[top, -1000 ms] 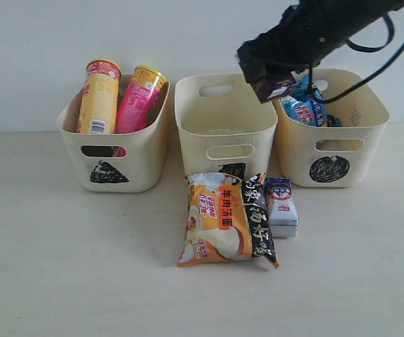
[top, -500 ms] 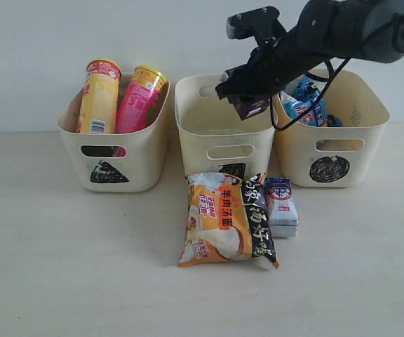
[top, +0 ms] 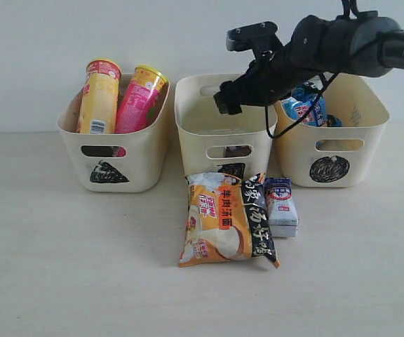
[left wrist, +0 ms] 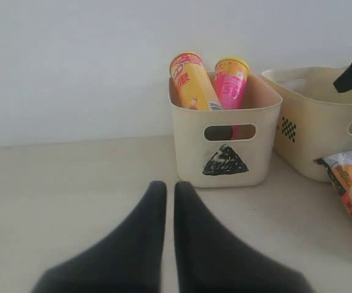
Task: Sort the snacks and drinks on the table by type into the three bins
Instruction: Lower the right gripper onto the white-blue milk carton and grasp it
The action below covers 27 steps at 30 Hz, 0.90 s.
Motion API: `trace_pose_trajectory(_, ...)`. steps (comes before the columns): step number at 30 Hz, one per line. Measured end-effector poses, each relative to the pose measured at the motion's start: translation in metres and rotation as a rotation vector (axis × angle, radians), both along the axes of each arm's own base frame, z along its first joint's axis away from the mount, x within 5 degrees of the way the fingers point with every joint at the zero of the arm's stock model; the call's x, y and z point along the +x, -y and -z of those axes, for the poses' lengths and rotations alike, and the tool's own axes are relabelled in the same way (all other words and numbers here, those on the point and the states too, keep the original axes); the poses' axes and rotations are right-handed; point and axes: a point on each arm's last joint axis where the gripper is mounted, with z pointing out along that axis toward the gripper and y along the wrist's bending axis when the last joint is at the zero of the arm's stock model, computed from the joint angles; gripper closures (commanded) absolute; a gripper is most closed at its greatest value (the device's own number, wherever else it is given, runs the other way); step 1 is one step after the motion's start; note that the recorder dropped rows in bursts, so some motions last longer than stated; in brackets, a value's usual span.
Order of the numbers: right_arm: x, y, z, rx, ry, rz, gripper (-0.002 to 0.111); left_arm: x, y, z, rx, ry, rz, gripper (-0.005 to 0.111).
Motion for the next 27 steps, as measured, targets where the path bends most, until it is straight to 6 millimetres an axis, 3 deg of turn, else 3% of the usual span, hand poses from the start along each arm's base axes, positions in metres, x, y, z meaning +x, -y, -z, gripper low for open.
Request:
trace_pose_trajectory(7,-0.013,0.003,-0.035,0.017,0.005,-0.013,0.036,0.0,0.0,0.0,0.0,0.0,0.0,0.102)
trace_pose_trajectory(13,-0.037,0.007,-0.05,0.018,-0.188,-0.006,0.056,0.0,0.0,0.0,0.0,0.0,0.0,0.102)
trace_pose_trajectory(22,-0.077,0.02,-0.07,0.027,-0.268,0.014,0.053,0.0,-0.001,0.0,0.06,0.005,-0.006,0.102)
trace_pose_trajectory(27,-0.108,0.028,-0.068,0.042,-0.315,0.021,0.053,0.0,-0.001,0.0,0.072,0.012,-0.009,0.102)
